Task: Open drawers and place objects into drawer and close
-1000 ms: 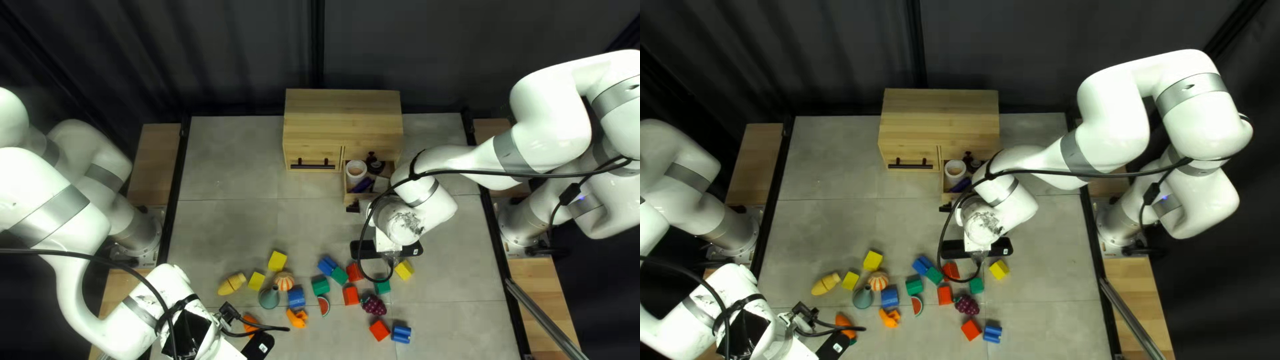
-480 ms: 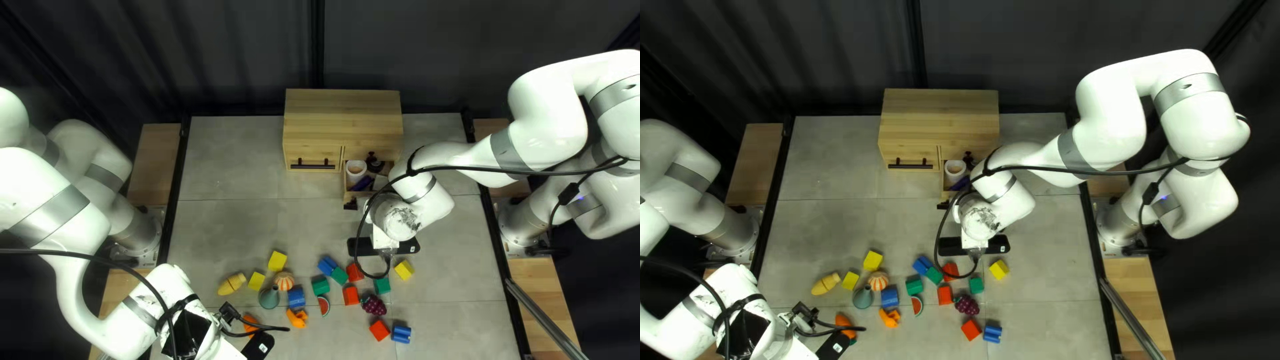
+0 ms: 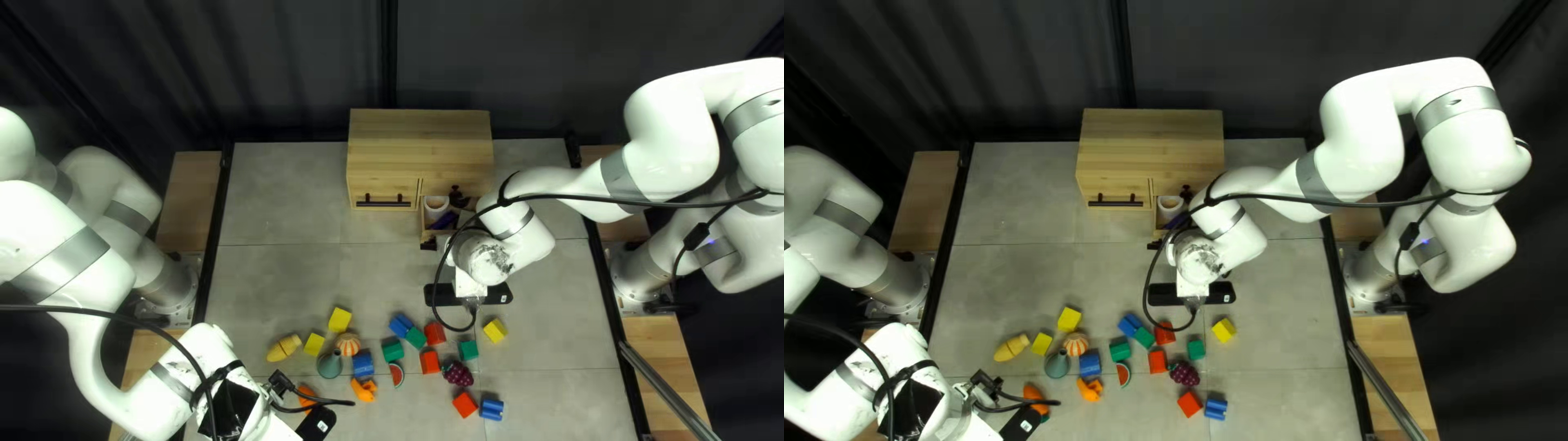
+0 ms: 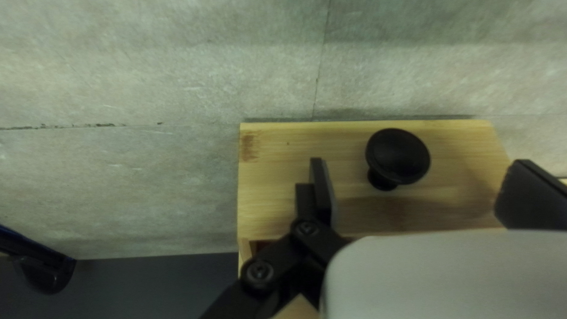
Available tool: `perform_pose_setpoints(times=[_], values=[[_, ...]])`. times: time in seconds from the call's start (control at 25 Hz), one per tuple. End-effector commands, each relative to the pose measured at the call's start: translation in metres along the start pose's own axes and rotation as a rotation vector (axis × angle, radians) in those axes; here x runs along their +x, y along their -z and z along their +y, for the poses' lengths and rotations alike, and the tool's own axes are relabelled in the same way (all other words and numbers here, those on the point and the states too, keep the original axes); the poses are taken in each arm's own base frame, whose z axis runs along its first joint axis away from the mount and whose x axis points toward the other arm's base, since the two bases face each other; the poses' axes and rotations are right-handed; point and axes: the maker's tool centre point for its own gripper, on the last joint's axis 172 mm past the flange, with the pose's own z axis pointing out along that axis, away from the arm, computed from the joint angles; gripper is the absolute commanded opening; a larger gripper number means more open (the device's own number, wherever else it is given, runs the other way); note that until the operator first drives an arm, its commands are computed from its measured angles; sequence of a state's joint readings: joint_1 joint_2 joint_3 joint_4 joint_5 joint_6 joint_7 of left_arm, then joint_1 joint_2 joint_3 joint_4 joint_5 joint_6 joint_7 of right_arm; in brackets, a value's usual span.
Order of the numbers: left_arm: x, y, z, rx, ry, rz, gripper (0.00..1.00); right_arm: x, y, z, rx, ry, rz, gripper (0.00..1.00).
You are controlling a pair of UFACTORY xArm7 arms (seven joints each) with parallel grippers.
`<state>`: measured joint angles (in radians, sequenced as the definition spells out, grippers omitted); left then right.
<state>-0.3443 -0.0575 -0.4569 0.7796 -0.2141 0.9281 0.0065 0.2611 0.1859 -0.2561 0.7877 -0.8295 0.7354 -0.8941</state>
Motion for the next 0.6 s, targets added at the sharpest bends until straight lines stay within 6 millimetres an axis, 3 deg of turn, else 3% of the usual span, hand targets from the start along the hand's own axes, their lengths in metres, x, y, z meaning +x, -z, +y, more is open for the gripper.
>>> perform_pose_setpoints(times=[0.04, 0.6], values=[[0.0, 0.0, 0.0, 0.0, 0.0, 0.0, 1.0, -0.007, -0.002, 0.002, 0.002, -0.002, -0.007, 1.0], [0.0, 0.0, 0.0, 0.0, 0.0, 0.0, 1.0, -0.032, -0.013, 0.008, 0.006, -0.008, -0.025, 1.0]])
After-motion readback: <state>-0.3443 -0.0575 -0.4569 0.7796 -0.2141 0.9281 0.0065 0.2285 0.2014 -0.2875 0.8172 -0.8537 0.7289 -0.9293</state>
